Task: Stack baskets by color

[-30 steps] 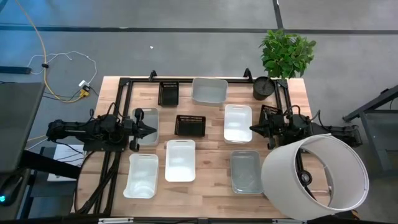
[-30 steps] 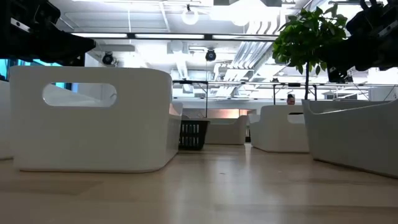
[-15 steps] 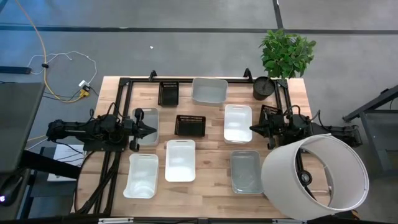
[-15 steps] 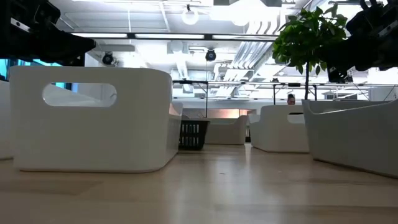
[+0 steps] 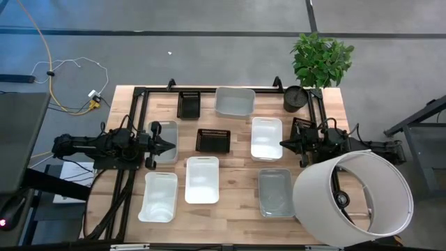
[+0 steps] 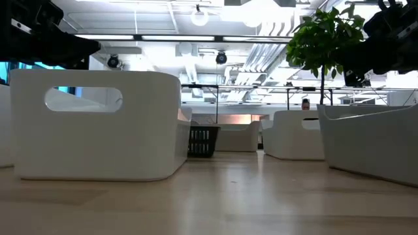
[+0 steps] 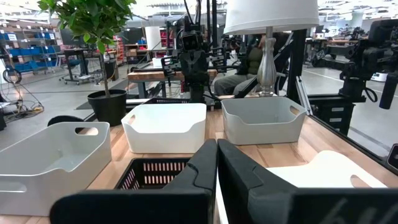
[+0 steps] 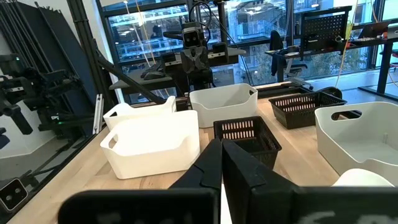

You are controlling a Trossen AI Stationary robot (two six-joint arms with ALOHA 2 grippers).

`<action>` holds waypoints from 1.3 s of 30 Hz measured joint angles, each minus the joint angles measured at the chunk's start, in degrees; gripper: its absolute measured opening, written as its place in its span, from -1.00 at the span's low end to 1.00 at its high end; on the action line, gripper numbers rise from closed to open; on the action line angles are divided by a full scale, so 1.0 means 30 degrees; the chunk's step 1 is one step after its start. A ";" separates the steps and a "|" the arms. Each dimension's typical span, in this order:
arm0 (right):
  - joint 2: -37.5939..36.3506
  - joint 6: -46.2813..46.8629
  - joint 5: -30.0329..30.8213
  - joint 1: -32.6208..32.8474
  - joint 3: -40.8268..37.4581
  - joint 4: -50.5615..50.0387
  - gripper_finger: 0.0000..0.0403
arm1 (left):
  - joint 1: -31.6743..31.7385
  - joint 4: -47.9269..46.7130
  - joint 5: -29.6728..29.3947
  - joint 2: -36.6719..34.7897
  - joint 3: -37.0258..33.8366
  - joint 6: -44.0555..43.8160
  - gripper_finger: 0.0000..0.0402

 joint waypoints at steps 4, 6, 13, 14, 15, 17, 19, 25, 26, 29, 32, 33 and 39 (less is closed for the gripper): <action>0.0000 0.0000 0.0000 0.0002 0.0004 0.0004 -1.00 | 0.0002 0.0007 0.0001 0.0000 -0.0005 0.0000 -0.98; 0.0000 0.0000 0.0000 0.0002 0.0005 0.0005 -1.00 | 0.0004 0.0007 0.0005 0.0000 -0.0005 0.0000 -0.98; 0.0000 0.0000 0.0000 -0.0005 -0.0002 0.0005 -1.00 | 0.0007 0.0000 0.0005 0.0000 -0.0005 0.0000 -0.98; 0.0000 0.0000 0.0000 0.0002 0.0005 0.0002 -1.00 | 0.0000 0.0000 0.0005 0.0000 -0.0005 0.0000 -0.98; 0.0000 0.0000 0.0000 -0.0005 -0.0002 0.0005 -1.00 | 0.0000 0.0004 -0.0002 0.0000 -0.0005 0.0000 -0.98; -0.0007 0.0000 0.0000 0.0002 0.0000 0.0005 -1.00 | 0.0001 0.0001 0.0001 0.0000 -0.0002 0.0000 -0.98; -0.0001 0.0000 0.0000 0.0001 -0.0001 0.0005 -1.00 | 0.0003 0.0004 0.0000 0.0000 -0.0003 0.0000 -0.98; -0.0003 0.0003 0.0000 -0.0001 0.0001 0.0005 -1.00 | 0.0006 0.0003 0.0005 0.0000 -0.0002 0.0000 -0.98; 0.0000 0.0006 0.0000 0.0002 0.0005 0.0005 -1.00 | 0.0003 0.0006 0.0005 0.0000 -0.0002 0.0000 -0.98; 0.0000 0.0000 0.0000 0.0002 -0.0002 0.0005 -1.00 | 0.0007 0.0000 0.0005 0.0000 -0.0002 0.0000 -0.98; -0.0002 0.0000 0.0000 0.0002 -0.0002 0.0005 -1.00 | 0.0004 0.0004 0.0002 0.0000 -0.0002 0.0000 -0.98; 0.0000 0.0000 0.0000 0.0002 0.0005 0.0005 -1.00 | 0.0007 0.0007 0.0005 0.0000 -0.0005 0.0000 -0.98; 0.0007 0.0686 0.0444 -0.0005 0.0000 0.1636 -1.00 | 0.0003 0.0006 0.0005 0.0000 -0.0004 -0.0002 -0.98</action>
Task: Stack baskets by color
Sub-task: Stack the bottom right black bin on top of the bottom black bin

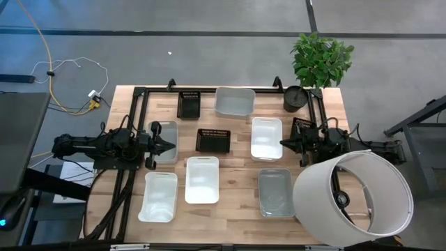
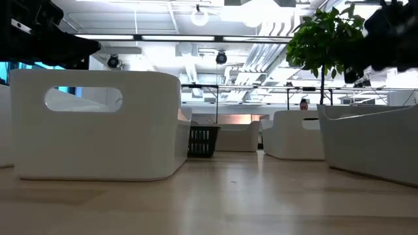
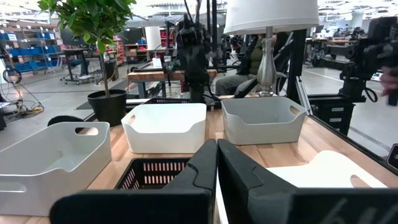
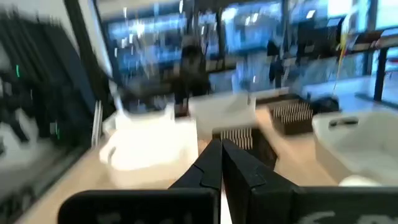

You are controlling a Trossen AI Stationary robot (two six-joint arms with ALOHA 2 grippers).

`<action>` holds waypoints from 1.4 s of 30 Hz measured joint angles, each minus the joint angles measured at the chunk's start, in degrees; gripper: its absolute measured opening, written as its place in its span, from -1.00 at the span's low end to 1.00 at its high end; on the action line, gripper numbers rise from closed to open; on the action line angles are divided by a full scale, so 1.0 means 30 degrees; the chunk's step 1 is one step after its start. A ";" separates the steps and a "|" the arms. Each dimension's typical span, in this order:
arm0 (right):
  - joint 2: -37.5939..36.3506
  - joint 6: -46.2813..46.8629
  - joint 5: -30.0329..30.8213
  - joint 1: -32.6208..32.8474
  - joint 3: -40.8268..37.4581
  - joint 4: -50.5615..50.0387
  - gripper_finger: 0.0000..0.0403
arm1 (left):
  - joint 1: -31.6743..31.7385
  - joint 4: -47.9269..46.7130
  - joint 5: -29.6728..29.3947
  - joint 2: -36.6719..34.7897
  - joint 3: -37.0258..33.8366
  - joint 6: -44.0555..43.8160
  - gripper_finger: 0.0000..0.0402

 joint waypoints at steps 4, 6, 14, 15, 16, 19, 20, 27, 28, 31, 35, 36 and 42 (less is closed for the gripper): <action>-0.0007 0.4638 0.1318 0.0007 0.0000 0.5202 -1.00 | -0.0003 -0.0005 0.0000 0.0000 -0.0001 0.0002 -0.98; -0.0009 0.6957 0.3001 0.0007 -0.0002 0.7573 -1.00 | -0.0002 0.0002 -0.0006 0.0000 0.0006 0.0000 -0.98; 0.1017 1.0532 0.9099 0.0000 0.1431 0.7985 -1.00 | 0.0000 -0.0003 -0.0004 0.0000 0.0006 0.0002 -0.98; 0.1485 1.0778 0.9510 0.0000 0.1874 0.7197 -1.00 | 0.0000 -0.0006 -0.0003 0.0000 0.0002 0.0002 -0.98; 0.2004 1.1115 0.9866 0.0000 0.2388 0.6028 -1.00 | 0.0001 -0.0006 -0.0005 0.0000 0.0003 0.0002 -0.98; 0.3787 1.2694 1.0744 0.0000 0.4561 0.1637 -0.97 | 0.0004 0.0002 0.0000 0.0000 0.0003 0.0002 -0.98; 0.4460 1.3450 1.0949 0.0000 0.5394 -0.0086 -0.94 | 0.0004 0.0000 -0.0002 0.0000 0.0004 0.0002 -0.98; 0.9667 1.8022 0.9910 -0.0007 1.1437 -1.3118 -0.46 | -0.0001 -0.0006 -0.0005 0.0000 -0.0002 0.0002 -0.98; 1.0336 1.8583 0.9583 -0.0007 1.2241 -1.4796 -0.38 | 0.0000 0.0000 -0.0005 0.0000 0.0001 0.0002 -0.98; 1.2269 2.0752 0.8870 -0.0007 1.4373 -1.9987 -0.12 | 0.0004 0.0002 -0.0007 0.0000 0.0001 -0.0003 -0.98; 1.4573 2.4870 0.8535 -0.0293 1.6009 -2.6639 0.13 | -0.0003 0.0001 -0.0007 0.0000 -0.0001 0.0002 -0.98; 1.5038 2.5638 0.7991 -0.0543 1.6147 -2.7880 0.17 | 0.0002 0.0002 0.0000 0.0000 0.0006 0.0002 -0.98; 1.6547 2.5636 0.4268 -0.2604 1.5076 -2.9519 0.21 | 0.0000 0.0002 -0.0007 0.0000 0.0003 0.0002 -0.98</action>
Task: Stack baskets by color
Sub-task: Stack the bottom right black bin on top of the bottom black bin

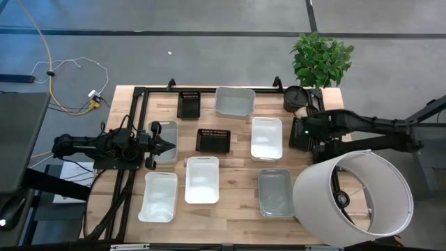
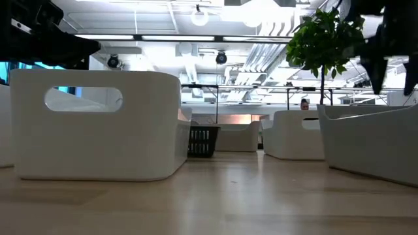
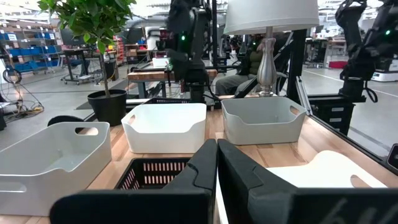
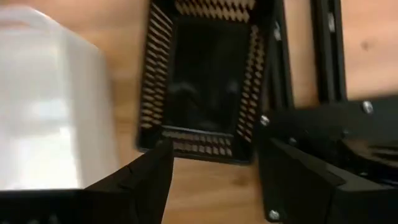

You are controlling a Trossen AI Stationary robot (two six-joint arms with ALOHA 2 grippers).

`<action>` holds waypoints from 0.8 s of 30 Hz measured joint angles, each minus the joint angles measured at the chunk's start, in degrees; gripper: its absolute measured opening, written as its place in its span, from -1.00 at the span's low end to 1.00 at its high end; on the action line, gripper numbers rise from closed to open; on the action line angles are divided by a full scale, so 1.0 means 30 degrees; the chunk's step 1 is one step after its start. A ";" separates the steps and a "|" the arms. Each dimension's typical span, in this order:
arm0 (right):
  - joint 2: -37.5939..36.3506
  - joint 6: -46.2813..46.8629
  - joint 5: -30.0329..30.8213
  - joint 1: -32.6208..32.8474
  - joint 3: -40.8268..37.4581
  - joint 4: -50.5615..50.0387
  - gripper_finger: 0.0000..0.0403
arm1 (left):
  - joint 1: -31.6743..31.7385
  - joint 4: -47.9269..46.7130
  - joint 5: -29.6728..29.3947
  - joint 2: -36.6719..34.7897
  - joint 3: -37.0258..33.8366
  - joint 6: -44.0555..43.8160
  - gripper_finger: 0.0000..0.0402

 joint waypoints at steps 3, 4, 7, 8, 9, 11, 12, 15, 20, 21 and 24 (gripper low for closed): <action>0.0481 -0.0342 -0.0153 -0.0903 -0.0392 0.0765 0.20 | 0.0000 -0.0004 0.0007 0.0000 -0.0001 -0.0003 -0.98; 0.0708 -0.0483 0.0062 -0.1234 -0.0346 0.0993 0.19 | -0.0003 0.0000 0.0000 0.0000 0.0003 0.0000 -0.98; 0.1417 -0.0895 0.0710 -0.2116 -0.0317 0.0688 0.16 | -0.0001 0.0000 0.0000 0.0000 0.0001 0.0000 -0.98; 0.1693 -0.0902 0.0795 -0.2413 -0.0317 0.0683 0.15 | 0.0003 -0.0002 0.0000 0.0000 -0.0004 0.0000 -0.98; 0.2047 -0.0902 0.1062 -0.2712 -0.0303 0.0725 0.14 | 0.0002 -0.0007 0.0007 0.0000 -0.0004 0.0000 -0.98; 0.2764 -0.0917 0.1462 -0.3288 -0.0288 0.0962 0.12 | 0.0004 0.0000 0.0007 0.0000 0.0003 0.0000 -0.98; 0.3152 -0.1003 0.1702 -0.3550 -0.0288 0.1247 0.11 | 0.0004 0.0000 0.0007 0.0000 -0.0004 0.0000 -0.98; 0.4250 -0.1764 0.2126 -0.4321 -0.0288 0.1556 0.09 | -0.0003 0.0000 0.0003 0.0000 0.0000 0.0000 -0.98; 0.5878 -0.2404 0.2380 -0.6034 -0.0292 0.1448 0.09 | 0.0001 -0.0003 0.0007 0.0000 -0.0001 0.0000 -0.98; 0.6193 -0.2925 0.2292 -0.6405 -0.0365 0.1790 0.09 | -0.0003 -0.0007 0.0000 0.0000 -0.0004 0.0000 -0.98; 0.6991 -0.4533 0.1825 -0.7438 -0.0936 0.2907 0.09 | 0.0004 -0.0003 0.0007 0.0000 -0.0001 0.0000 -0.98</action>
